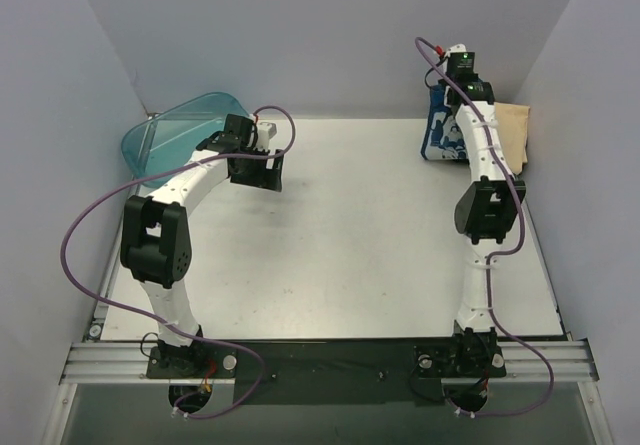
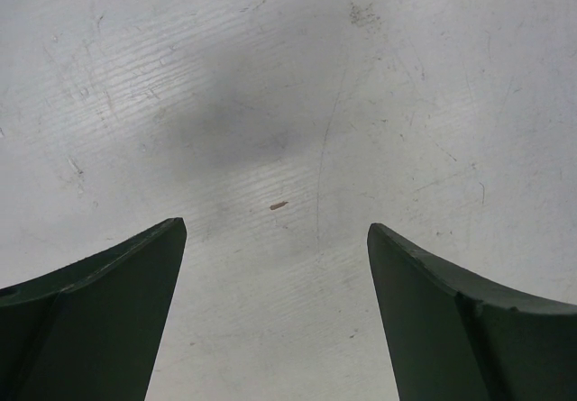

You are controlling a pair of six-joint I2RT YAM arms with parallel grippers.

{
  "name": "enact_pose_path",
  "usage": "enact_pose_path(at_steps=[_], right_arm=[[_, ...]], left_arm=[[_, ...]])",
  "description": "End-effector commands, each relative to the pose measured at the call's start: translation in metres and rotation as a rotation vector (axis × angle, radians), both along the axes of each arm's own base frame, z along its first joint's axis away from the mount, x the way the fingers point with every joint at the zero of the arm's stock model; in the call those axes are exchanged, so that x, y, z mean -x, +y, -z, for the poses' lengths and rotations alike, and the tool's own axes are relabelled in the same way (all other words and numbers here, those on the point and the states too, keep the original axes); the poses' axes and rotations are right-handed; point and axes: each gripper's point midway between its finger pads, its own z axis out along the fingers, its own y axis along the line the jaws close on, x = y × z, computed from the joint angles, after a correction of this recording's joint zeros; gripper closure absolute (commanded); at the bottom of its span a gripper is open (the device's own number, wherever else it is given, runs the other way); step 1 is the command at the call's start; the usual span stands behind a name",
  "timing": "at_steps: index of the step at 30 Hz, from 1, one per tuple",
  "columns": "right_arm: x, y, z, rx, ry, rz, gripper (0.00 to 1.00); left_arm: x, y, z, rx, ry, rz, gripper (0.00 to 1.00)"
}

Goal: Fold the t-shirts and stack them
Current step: Put the neatly folded tshirt into the corner of the board with the right arm

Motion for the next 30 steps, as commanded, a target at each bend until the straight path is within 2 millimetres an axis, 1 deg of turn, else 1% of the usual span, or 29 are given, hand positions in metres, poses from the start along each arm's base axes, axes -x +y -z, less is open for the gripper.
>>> enact_pose_path(at_steps=[1, 4, 6, 7, 8, 10, 11, 12, 13, 15, 16, 18, 20, 21, 22, 23, 24, 25, 26, 27, 28, 29, 30], right_arm=[[0.002, -0.003, -0.106, -0.007, -0.231, -0.073, 1.00], [0.005, -0.010, -0.121, -0.003, -0.252, -0.092, 1.00], [0.006, -0.007, -0.126, 0.002, -0.252, -0.124, 1.00], [0.008, -0.023, -0.127, 0.010, -0.253, -0.101, 1.00], [0.009, -0.035, -0.124, 0.013, -0.250, -0.080, 1.00], [0.009, -0.052, -0.115, 0.001, -0.242, -0.048, 1.00], [0.006, -0.055, -0.110, -0.008, -0.240, -0.056, 1.00], [0.006, -0.063, -0.101, -0.010, -0.223, -0.054, 1.00], [0.003, -0.071, -0.100, 0.002, -0.234, -0.047, 1.00], [-0.004, -0.081, -0.095, 0.006, -0.248, -0.046, 1.00], [-0.009, -0.080, -0.089, -0.006, -0.248, -0.068, 1.00], [-0.021, -0.072, -0.074, -0.062, -0.244, -0.171, 1.00], [-0.030, -0.081, -0.057, -0.044, -0.243, -0.156, 1.00], [-0.033, -0.088, -0.054, -0.036, -0.251, -0.140, 1.00], [-0.038, -0.093, -0.042, -0.042, -0.246, -0.131, 1.00], [-0.041, -0.097, -0.043, -0.043, -0.263, -0.136, 1.00], [-0.045, -0.100, -0.032, -0.049, -0.255, -0.144, 1.00], [-0.048, -0.107, -0.032, -0.047, -0.272, -0.139, 1.00], [-0.053, -0.106, -0.025, -0.063, -0.274, -0.158, 1.00], [-0.055, -0.111, -0.026, -0.070, -0.288, -0.163, 1.00], [-0.058, -0.114, -0.019, -0.086, -0.291, -0.172, 1.00], [-0.060, -0.116, -0.019, -0.085, -0.297, -0.172, 1.00], [-0.062, -0.121, -0.014, -0.073, -0.299, -0.162, 1.00]], left_arm=[[-0.002, 0.003, -0.007, -0.013, -0.033, 0.011, 0.07], [-0.001, 0.003, -0.006, -0.017, -0.033, 0.014, 0.07], [-0.001, 0.004, -0.003, -0.024, -0.029, 0.014, 0.07], [0.000, 0.005, -0.002, -0.027, -0.029, 0.013, 0.07], [0.000, 0.005, -0.002, -0.028, -0.026, 0.013, 0.07], [0.001, 0.005, -0.001, -0.029, -0.025, 0.014, 0.07], [0.001, 0.005, -0.001, -0.035, -0.029, 0.017, 0.07], [0.001, 0.006, -0.002, -0.038, -0.031, 0.017, 0.07], [0.002, 0.007, -0.002, -0.044, -0.032, 0.017, 0.07], [0.003, 0.008, 0.000, -0.051, -0.030, 0.022, 0.07], [0.005, 0.007, 0.000, -0.054, -0.029, 0.027, 0.07], [0.006, 0.008, 0.000, -0.068, -0.032, 0.030, 0.07], [0.006, 0.010, 0.000, -0.099, -0.042, 0.045, 0.07], [0.006, 0.012, 0.000, -0.122, -0.044, 0.051, 0.07], [0.006, 0.014, 0.000, -0.137, -0.047, 0.050, 0.07], [0.007, 0.015, 0.000, -0.148, -0.046, 0.058, 0.07], [0.006, 0.015, 0.000, -0.159, -0.049, 0.061, 0.07], [0.008, 0.014, 0.002, -0.168, -0.043, 0.072, 0.07], [0.008, 0.014, 0.002, -0.180, -0.045, 0.075, 0.07], [0.009, 0.013, 0.004, -0.196, -0.044, 0.087, 0.07], [0.009, 0.014, 0.005, -0.223, -0.047, 0.097, 0.07], [0.011, 0.011, 0.009, -0.237, -0.042, 0.112, 0.07], [0.010, 0.012, 0.009, -0.263, -0.043, 0.114, 0.06]])
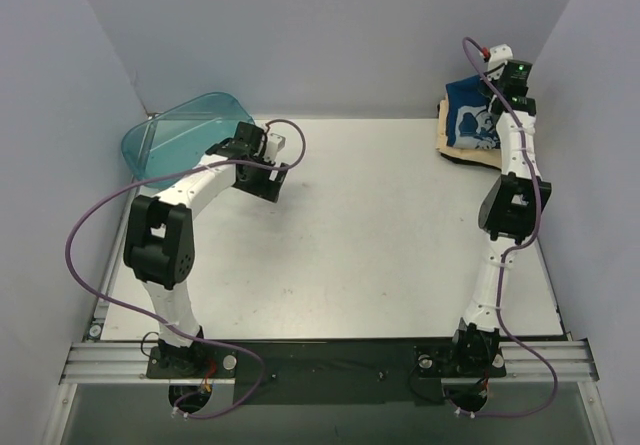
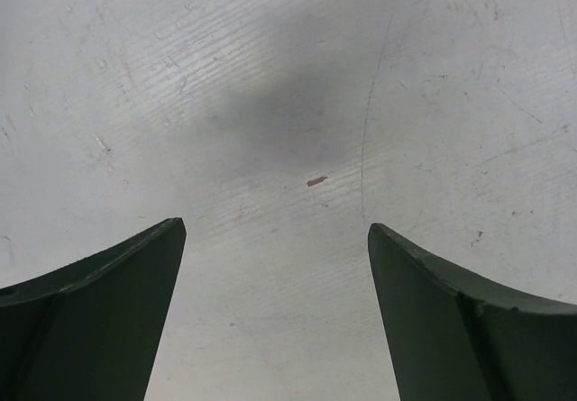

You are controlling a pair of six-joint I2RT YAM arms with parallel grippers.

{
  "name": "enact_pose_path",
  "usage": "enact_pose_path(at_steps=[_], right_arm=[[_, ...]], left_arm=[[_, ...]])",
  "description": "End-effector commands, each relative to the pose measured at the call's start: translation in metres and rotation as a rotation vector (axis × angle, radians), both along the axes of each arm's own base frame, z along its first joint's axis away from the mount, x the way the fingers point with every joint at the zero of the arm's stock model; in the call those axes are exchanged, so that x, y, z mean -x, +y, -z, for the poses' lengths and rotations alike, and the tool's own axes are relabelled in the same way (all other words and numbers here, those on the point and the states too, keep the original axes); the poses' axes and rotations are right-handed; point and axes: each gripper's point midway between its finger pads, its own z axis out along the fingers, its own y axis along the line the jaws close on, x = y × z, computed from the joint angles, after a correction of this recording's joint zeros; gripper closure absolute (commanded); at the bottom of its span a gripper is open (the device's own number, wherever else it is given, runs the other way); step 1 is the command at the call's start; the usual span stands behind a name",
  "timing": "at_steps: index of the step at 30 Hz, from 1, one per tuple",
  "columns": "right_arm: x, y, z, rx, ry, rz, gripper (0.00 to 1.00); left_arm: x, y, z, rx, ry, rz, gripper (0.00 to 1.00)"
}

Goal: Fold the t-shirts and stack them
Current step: Put the neatly folded tshirt into the corner of the board with the right arm

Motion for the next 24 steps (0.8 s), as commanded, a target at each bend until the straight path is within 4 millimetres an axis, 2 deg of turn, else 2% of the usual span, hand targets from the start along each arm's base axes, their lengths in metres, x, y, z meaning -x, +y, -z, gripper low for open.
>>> enact_pose_path(at_steps=[1, 2, 4, 5, 6, 7, 8, 9, 11, 14, 16, 17, 18, 19, 20, 21, 22, 23, 24], right_arm=[[-0.022, -0.017, -0.020, 0.019, -0.132, -0.030, 1.00], [-0.024, -0.024, -0.018, 0.036, -0.143, -0.009, 1.00], [-0.028, -0.034, -0.022, 0.053, -0.180, 0.021, 0.92], [-0.029, -0.036, -0.020, 0.060, -0.180, 0.023, 0.81], [-0.034, -0.040, -0.027, 0.084, -0.215, 0.026, 0.65], [-0.034, -0.044, -0.027, 0.091, -0.222, 0.041, 0.57], [-0.034, -0.050, -0.030, 0.098, -0.244, 0.079, 0.40], [-0.032, -0.057, -0.031, 0.111, -0.248, 0.124, 0.35], [-0.027, -0.071, -0.038, 0.144, -0.269, 0.208, 0.03], [-0.017, -0.083, -0.061, 0.200, -0.306, 0.294, 0.00], [-0.014, -0.076, -0.081, 0.200, -0.332, 0.295, 0.00], [-0.014, -0.066, -0.095, 0.199, -0.352, 0.278, 0.00], [-0.013, -0.058, -0.099, 0.197, -0.349, 0.262, 0.00], [-0.012, -0.043, -0.113, 0.188, -0.368, 0.233, 0.00], [-0.012, -0.032, -0.103, 0.177, -0.330, 0.210, 0.00], [-0.005, -0.011, -0.128, 0.166, -0.364, 0.184, 0.00], [-0.001, 0.000, -0.110, 0.155, -0.321, 0.170, 0.00], [0.010, 0.022, -0.135, 0.139, -0.359, 0.152, 0.00], [0.017, 0.033, -0.114, 0.125, -0.313, 0.140, 0.00]], left_arm=[[0.000, -0.003, -0.006, -0.091, -0.031, 0.053, 0.07], [0.000, -0.005, -0.006, -0.099, -0.031, 0.066, 0.06], [0.002, -0.007, -0.003, -0.117, -0.023, 0.082, 0.06], [0.003, -0.010, -0.003, -0.120, -0.025, 0.089, 0.06], [0.003, -0.009, -0.001, -0.127, -0.019, 0.091, 0.06], [0.003, -0.010, -0.001, -0.127, -0.016, 0.095, 0.06], [0.004, -0.010, 0.000, -0.130, -0.012, 0.098, 0.06], [0.004, -0.010, 0.001, -0.134, -0.009, 0.100, 0.06], [0.004, -0.011, 0.001, -0.133, -0.009, 0.104, 0.06], [0.005, -0.013, -0.001, -0.130, -0.008, 0.110, 0.06], [0.005, -0.013, -0.003, -0.126, -0.010, 0.110, 0.06], [0.005, -0.014, -0.004, -0.123, -0.014, 0.112, 0.06], [0.005, -0.014, -0.006, -0.122, -0.016, 0.111, 0.06], [0.005, -0.014, -0.007, -0.119, -0.019, 0.110, 0.06], [0.005, -0.015, -0.011, -0.112, -0.027, 0.106, 0.06], [0.006, -0.015, -0.013, -0.107, -0.031, 0.106, 0.06], [0.006, -0.015, -0.019, -0.098, -0.044, 0.102, 0.06], [0.007, -0.015, -0.022, -0.094, -0.050, 0.102, 0.06], [0.007, -0.015, -0.032, -0.081, -0.075, 0.098, 0.06]])
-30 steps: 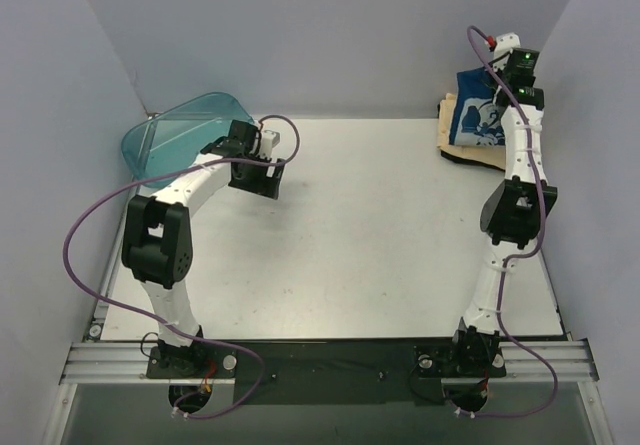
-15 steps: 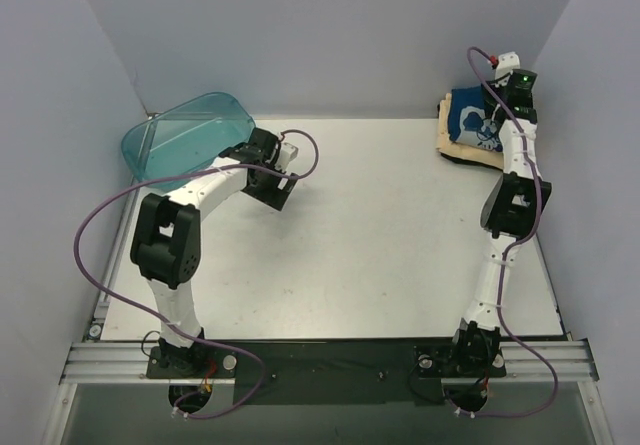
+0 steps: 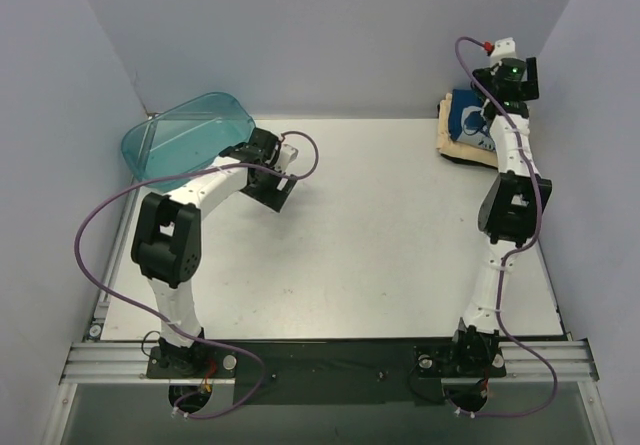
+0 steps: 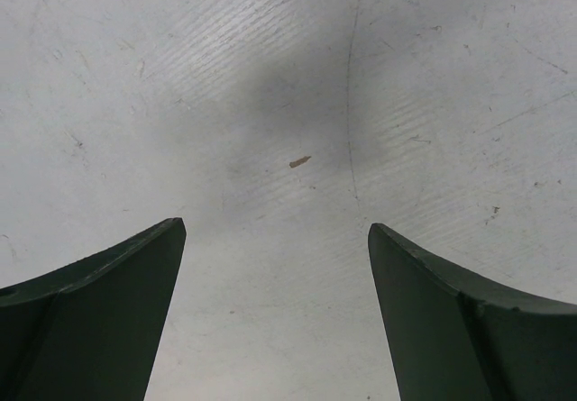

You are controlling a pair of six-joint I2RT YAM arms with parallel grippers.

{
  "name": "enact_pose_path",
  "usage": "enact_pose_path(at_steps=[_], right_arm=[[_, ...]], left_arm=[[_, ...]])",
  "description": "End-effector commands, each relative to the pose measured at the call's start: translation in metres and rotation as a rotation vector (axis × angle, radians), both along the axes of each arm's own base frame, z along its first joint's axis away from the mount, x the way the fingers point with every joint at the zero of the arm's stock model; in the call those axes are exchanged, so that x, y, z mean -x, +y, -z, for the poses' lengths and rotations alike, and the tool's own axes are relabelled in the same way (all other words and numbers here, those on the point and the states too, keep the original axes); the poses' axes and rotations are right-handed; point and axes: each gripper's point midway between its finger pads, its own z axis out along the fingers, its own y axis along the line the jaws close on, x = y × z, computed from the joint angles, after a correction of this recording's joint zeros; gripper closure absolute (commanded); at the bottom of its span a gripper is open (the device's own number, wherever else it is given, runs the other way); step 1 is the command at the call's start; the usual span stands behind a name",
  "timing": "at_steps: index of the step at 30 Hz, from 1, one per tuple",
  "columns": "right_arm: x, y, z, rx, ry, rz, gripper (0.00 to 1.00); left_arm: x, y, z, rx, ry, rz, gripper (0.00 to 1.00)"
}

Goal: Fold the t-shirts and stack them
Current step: Put the neatly folded tshirt into the corner of the board with the right arm

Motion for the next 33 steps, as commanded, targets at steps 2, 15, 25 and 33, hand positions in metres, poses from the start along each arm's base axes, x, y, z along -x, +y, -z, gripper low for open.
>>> enact_pose_path(at_steps=[2, 15, 25, 33], right_arm=[[0.049, 0.102, -0.091, -0.077, -0.129, -0.103, 0.00], [0.266, 0.269, 0.028, -0.503, 0.094, -0.398, 0.00], [0.378, 0.253, 0.119, -0.609, 0.106, -0.298, 0.00], [0.397, 0.236, 0.133, -0.574, 0.057, -0.261, 0.00]], left_arm=[[-0.007, -0.005, -0.061, 0.084, -0.136, -0.007, 0.06], [0.089, 0.058, -0.092, 0.273, -0.236, -0.099, 0.06], [0.089, 0.108, -0.052, 0.276, -0.444, -0.348, 0.06], [0.088, 0.149, -0.032, 0.207, -0.525, -0.612, 0.06]])
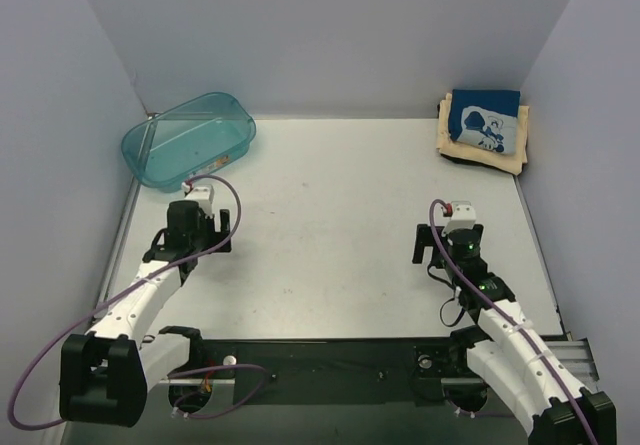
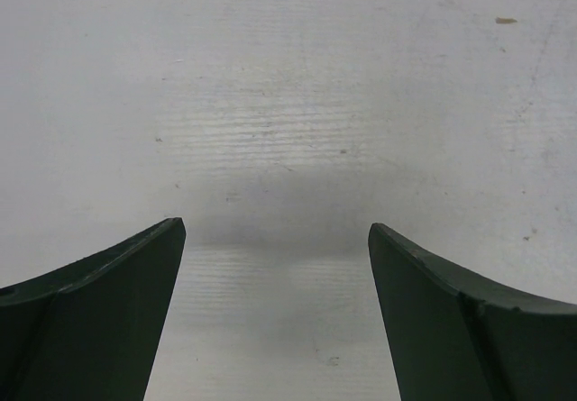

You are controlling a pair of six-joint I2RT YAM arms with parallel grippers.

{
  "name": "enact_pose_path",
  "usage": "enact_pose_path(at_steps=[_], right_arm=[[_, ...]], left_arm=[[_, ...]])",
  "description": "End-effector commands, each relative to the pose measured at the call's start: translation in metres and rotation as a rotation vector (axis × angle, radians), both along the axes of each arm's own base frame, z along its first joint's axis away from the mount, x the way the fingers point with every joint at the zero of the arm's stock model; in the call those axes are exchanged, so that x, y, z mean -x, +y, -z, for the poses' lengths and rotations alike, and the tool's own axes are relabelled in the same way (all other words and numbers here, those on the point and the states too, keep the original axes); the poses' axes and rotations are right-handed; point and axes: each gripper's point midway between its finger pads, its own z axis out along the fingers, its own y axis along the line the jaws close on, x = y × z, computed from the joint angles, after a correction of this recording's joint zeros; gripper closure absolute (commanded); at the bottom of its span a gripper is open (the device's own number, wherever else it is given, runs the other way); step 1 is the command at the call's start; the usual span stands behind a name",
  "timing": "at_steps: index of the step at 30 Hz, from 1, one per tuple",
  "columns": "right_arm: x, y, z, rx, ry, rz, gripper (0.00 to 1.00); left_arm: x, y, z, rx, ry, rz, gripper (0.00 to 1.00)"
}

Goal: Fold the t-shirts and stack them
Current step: Put the neatly folded tshirt into the corner of the board with the right arm

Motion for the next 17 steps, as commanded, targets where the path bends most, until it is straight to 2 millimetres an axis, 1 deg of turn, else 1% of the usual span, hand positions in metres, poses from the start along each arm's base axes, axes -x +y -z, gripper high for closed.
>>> enact_pose_path(at_steps=[1, 2, 3, 4, 7, 17], right_arm=[[-0.003, -0.007, -0.011, -0.005, -0.089, 0.054, 0.00], [-0.003, -0.007, -0.010, -0.006, -0.095, 0.052, 0.00], [-0.003, -0.008, -0.011, -0.004, -0.102, 0.055, 0.00], [-0.003, -0.008, -0.011, -0.004, -0.102, 0.056, 0.00], [-0.002, -0.009, -0.011, -0.001, -0.103, 0.060, 0.00], [-0.002, -0.009, -0.010, -0.002, -0.100, 0.061, 0.00]], left_arm=[[-0.021, 0.026, -0.020, -0.027, -0.145, -0.191, 0.06], [-0.021, 0.028, -0.021, -0.031, -0.153, -0.201, 0.06], [-0.019, 0.031, -0.017, -0.040, -0.149, -0.211, 0.06], [-0.020, 0.032, -0.018, -0.041, -0.157, -0.217, 0.06], [-0.017, 0.034, -0.011, -0.046, -0.153, -0.232, 0.07], [-0.017, 0.033, -0.013, -0.020, -0.150, -0.259, 0.06]])
